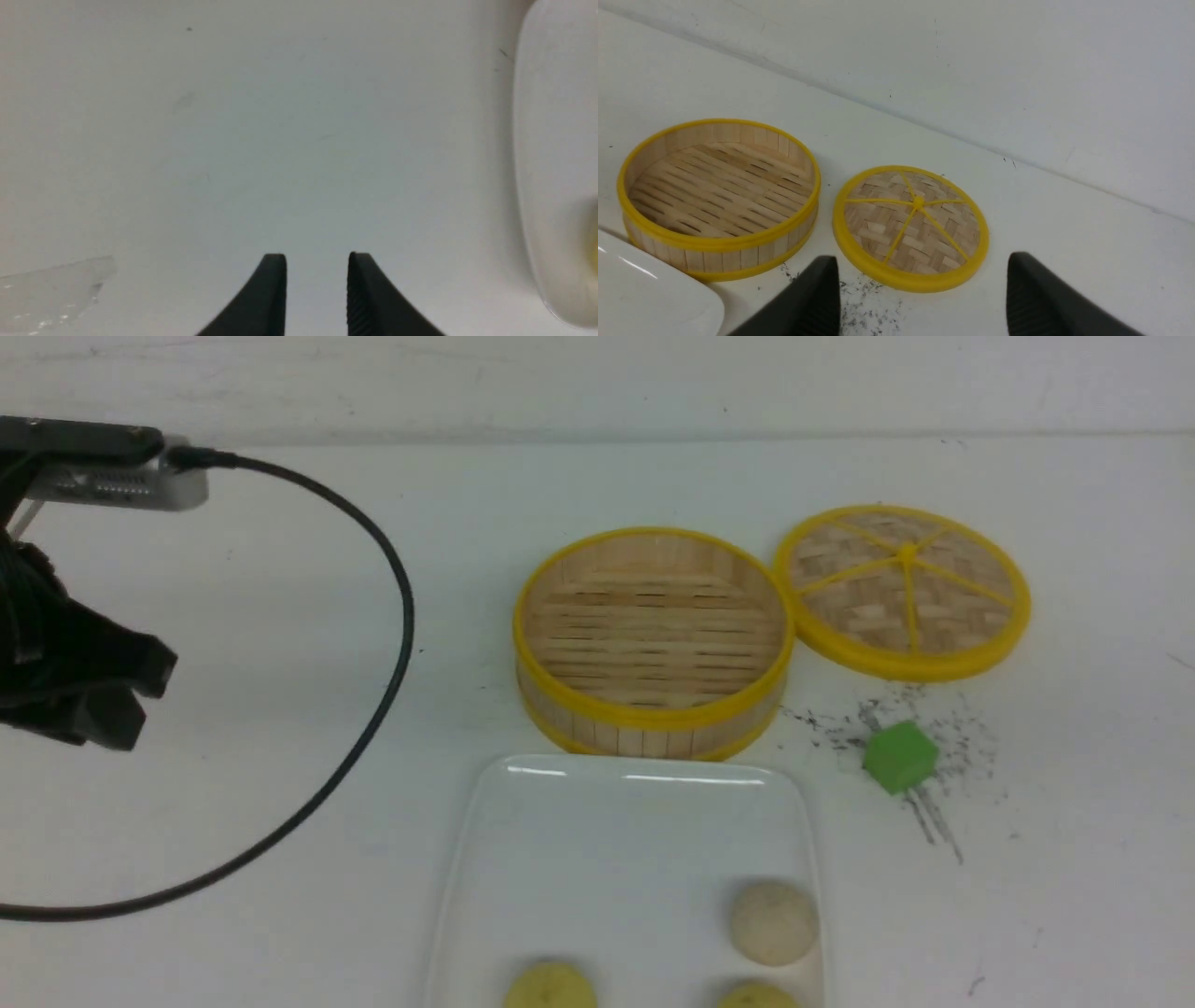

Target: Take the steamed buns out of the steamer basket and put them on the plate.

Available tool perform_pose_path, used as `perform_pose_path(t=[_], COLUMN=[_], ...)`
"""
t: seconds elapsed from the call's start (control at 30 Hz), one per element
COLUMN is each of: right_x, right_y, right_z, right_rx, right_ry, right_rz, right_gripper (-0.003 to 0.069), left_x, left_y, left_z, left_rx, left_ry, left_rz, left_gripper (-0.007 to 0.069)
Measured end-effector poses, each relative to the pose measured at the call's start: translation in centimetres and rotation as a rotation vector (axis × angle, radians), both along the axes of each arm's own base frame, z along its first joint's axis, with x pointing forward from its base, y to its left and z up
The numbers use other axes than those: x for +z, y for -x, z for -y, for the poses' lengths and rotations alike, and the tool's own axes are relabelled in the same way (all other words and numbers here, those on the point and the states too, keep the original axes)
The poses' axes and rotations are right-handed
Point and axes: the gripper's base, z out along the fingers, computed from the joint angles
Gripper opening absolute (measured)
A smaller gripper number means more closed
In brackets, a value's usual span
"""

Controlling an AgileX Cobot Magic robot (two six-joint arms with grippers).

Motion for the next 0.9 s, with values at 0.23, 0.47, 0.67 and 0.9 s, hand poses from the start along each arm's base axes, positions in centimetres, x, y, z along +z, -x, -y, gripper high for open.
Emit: perform_pose_path(t=[0.23,0.47,0.67,0.9], right_x=[0.0,0.0,0.0,0.0], right_y=[0.0,0.0,0.0,-0.1], right_z=[0.0,0.0,0.1,0.1], right_rx=[-0.001,-0.003,-0.008,-0.009], right_ry=[0.003,0.006,0.021,0.025], right_rz=[0.001,-0.001,0.007,0.007], right_gripper=[0.0475,0.0475,0.0475,0.0475], left_x=[0.5,-3.1,-4.8,-2.3], left_y=[-1.5,-2.0,-1.5,0.1], left_z=[-0.1,0.0,0.5,0.9], left_rx=[0.014,0.032,0.053,0.033], left_ry=[-0.004,0.025,0.095,0.152], left_rz=[0.182,0.262,0.274,0.398], left_gripper=[0.0221,0.0227,0.0232,0.0233])
